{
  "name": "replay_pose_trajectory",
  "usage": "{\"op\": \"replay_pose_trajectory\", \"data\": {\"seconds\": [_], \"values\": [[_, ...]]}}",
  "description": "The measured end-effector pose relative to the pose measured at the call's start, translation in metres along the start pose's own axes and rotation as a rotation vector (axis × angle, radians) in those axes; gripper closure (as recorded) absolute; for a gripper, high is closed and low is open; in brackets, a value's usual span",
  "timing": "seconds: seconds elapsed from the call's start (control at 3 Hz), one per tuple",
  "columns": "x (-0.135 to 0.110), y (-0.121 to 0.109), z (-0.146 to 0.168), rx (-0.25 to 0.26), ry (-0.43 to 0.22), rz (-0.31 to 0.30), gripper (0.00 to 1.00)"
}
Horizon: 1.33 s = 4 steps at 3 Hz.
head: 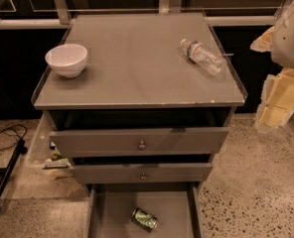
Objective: Pick green can from bottom drawer and place on counter
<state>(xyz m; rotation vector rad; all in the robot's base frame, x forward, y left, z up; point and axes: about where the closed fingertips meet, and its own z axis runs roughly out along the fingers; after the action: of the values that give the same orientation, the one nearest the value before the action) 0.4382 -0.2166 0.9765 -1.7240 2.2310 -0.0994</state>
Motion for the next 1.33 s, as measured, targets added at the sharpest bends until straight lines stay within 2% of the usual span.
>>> {"op": "replay_pose_trajectory", "data": {"seconds": [0.33,0.67,1.0,1.33], "values": [[0.0,0.0,0.0,0.0,0.0,0.0,0.0],[0.005,0.006,0.016,-0.006,-0.011,0.008,0.0],[0.021,0.025,0.067,-0.062,-0.064,0.022,0.0],[0.041,0.051,0.131,-0.117,-0.13,0.025,0.0]]}}
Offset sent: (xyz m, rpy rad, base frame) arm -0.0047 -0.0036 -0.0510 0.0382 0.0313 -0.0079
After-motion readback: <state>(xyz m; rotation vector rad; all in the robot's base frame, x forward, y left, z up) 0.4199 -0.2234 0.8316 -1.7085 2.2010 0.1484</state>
